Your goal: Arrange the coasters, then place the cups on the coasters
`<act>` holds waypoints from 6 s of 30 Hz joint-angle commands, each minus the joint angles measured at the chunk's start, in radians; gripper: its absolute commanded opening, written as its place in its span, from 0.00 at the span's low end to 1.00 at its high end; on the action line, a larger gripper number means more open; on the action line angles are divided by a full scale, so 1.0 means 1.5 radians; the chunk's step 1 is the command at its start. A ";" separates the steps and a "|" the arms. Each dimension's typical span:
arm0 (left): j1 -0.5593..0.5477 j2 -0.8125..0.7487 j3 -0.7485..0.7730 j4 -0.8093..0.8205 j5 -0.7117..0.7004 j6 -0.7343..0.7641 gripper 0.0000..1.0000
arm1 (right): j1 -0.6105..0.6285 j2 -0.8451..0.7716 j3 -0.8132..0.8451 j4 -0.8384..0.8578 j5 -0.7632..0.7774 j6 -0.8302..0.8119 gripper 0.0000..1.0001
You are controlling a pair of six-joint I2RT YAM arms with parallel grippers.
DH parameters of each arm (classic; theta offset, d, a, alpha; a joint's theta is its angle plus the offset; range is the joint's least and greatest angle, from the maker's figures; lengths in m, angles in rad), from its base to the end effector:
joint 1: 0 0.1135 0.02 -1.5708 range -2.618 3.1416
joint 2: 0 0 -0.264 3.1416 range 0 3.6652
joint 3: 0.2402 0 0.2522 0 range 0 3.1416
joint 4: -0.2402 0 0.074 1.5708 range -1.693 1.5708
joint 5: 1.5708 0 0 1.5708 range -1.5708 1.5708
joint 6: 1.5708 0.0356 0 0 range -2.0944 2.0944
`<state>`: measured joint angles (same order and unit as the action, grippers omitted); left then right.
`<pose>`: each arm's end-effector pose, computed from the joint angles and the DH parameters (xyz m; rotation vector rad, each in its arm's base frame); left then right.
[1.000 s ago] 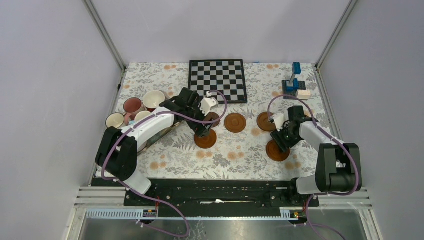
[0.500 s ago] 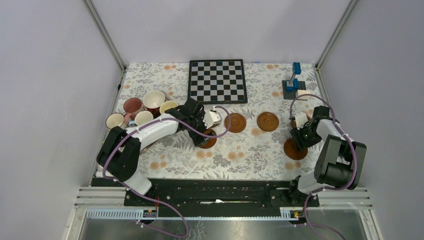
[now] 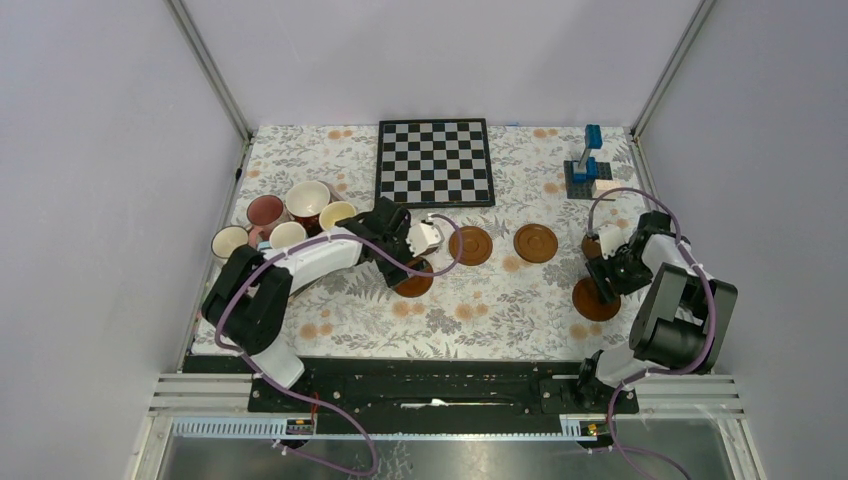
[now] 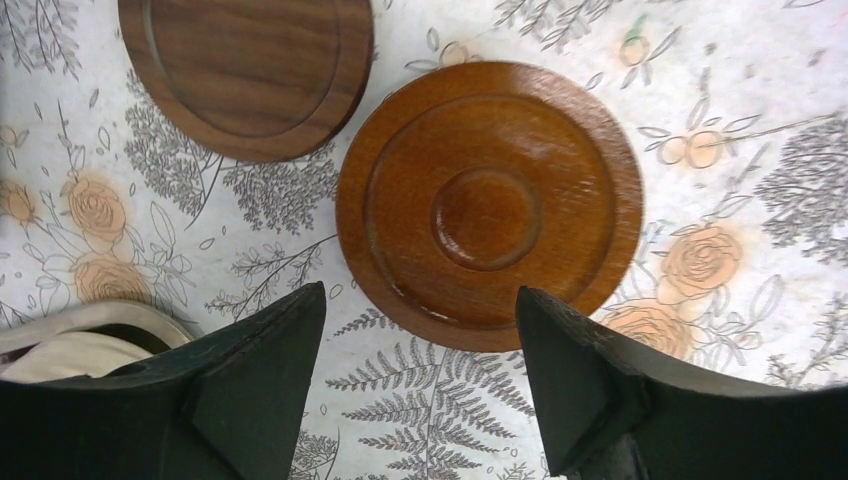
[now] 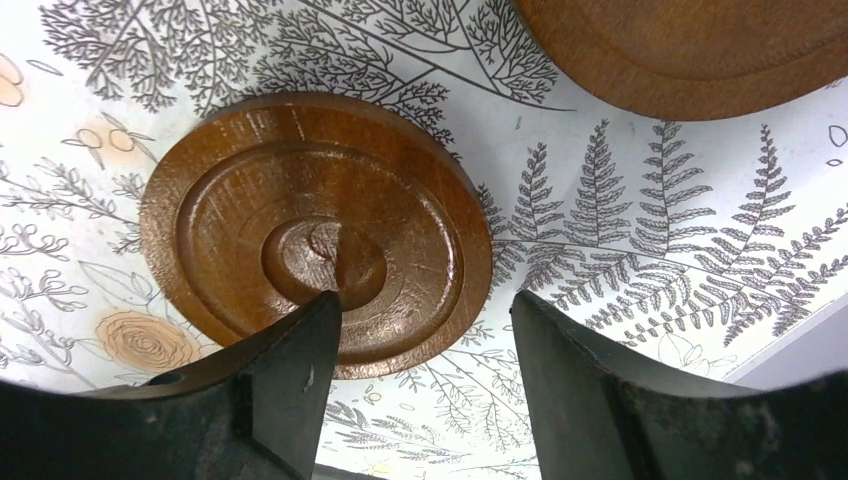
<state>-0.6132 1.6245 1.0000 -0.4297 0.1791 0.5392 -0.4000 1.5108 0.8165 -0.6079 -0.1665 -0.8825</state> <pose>0.2595 -0.1904 0.1878 1.4798 2.1634 -0.2607 0.2416 -0.0957 0.1612 -0.7064 2.7379 -0.0395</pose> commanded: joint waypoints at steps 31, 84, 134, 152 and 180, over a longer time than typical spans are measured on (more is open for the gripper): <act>-0.163 0.115 0.067 0.019 0.044 -0.036 0.39 | -0.005 -0.002 0.022 -0.018 -0.014 0.030 0.69; -0.336 0.497 0.536 0.154 0.099 -0.170 0.40 | -0.127 0.131 0.142 -0.009 -0.028 -0.008 0.62; -0.308 0.320 0.555 0.111 0.101 -0.218 0.64 | -0.124 0.116 0.145 -0.082 -0.108 -0.020 0.63; -0.045 0.087 0.250 0.015 0.064 -0.183 0.68 | -0.121 0.083 0.250 -0.180 -0.157 0.007 0.84; 0.105 0.288 0.337 0.002 0.081 -0.117 0.43 | -0.014 -0.048 0.282 -0.229 -0.291 0.143 0.96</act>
<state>-0.4694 2.0403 1.4647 -0.4145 0.2176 0.3492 -0.4366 1.4750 1.2449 -0.9405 -0.5411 -0.7158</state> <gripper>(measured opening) 0.441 0.950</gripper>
